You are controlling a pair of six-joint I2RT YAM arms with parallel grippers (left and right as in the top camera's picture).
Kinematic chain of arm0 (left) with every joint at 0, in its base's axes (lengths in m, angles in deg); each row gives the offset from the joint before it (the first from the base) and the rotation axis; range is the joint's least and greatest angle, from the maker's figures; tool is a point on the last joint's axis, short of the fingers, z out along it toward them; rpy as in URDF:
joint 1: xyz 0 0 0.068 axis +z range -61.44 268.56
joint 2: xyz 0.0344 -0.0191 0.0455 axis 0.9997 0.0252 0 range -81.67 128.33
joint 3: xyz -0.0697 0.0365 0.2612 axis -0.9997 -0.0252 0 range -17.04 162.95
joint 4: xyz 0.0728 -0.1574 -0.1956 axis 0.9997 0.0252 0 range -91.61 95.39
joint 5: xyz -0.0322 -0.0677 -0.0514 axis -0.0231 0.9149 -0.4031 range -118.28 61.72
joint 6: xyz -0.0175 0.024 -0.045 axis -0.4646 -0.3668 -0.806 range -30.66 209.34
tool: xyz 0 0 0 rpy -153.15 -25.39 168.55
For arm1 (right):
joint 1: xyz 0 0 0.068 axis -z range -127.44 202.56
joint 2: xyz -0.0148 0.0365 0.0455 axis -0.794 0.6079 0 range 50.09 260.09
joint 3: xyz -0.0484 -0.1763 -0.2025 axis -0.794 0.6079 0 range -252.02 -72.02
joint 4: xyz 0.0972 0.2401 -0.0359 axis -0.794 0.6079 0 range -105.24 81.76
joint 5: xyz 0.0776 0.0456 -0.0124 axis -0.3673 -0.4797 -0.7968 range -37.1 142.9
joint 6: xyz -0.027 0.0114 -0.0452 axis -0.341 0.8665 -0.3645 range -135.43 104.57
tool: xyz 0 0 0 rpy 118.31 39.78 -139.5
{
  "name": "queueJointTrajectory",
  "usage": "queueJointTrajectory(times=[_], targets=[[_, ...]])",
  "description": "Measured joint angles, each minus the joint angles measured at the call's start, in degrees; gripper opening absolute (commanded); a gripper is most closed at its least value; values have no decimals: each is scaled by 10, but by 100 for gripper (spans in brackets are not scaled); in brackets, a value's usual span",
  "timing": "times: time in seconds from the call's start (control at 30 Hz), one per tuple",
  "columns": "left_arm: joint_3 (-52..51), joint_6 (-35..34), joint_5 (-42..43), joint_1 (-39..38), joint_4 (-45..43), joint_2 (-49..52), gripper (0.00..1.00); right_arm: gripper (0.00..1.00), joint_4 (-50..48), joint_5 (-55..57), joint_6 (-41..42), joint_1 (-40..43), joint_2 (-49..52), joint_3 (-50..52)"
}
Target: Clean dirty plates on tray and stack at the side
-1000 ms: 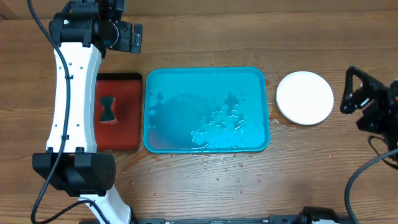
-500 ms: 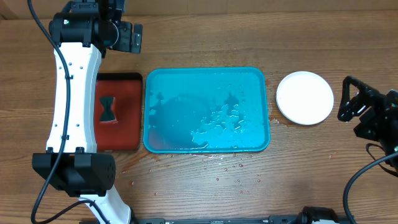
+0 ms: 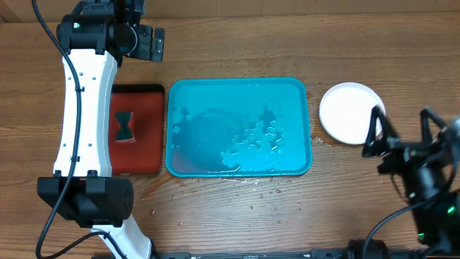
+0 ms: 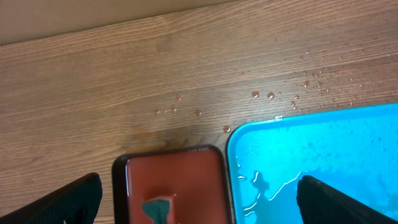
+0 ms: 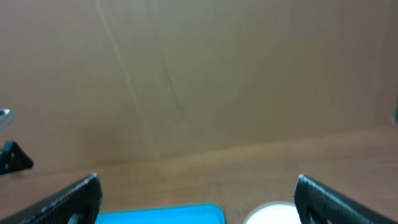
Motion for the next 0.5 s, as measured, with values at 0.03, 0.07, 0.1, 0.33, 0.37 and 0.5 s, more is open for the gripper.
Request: queueJointTrajectory(times=[0.03, 0.07, 0.1, 0.33, 0.37, 0.5], targets=[[0, 0, 0, 0, 0, 0, 100, 100, -29, -3, -2, -1, -17, 32], [0, 0, 0, 0, 0, 0, 100, 100, -54, -4, -3, -2, -32, 63], [0, 0, 0, 0, 0, 0, 100, 100, -86, -9, -4, -2, -47, 96], [0, 0, 0, 0, 0, 0, 100, 100, -270, -33, -11, -2, -146, 321], [0, 0, 0, 0, 0, 0, 100, 100, -288, -35, -11, -3, -162, 348], [0, 0, 0, 0, 0, 0, 100, 100, -319, -40, -12, -5, -221, 427]])
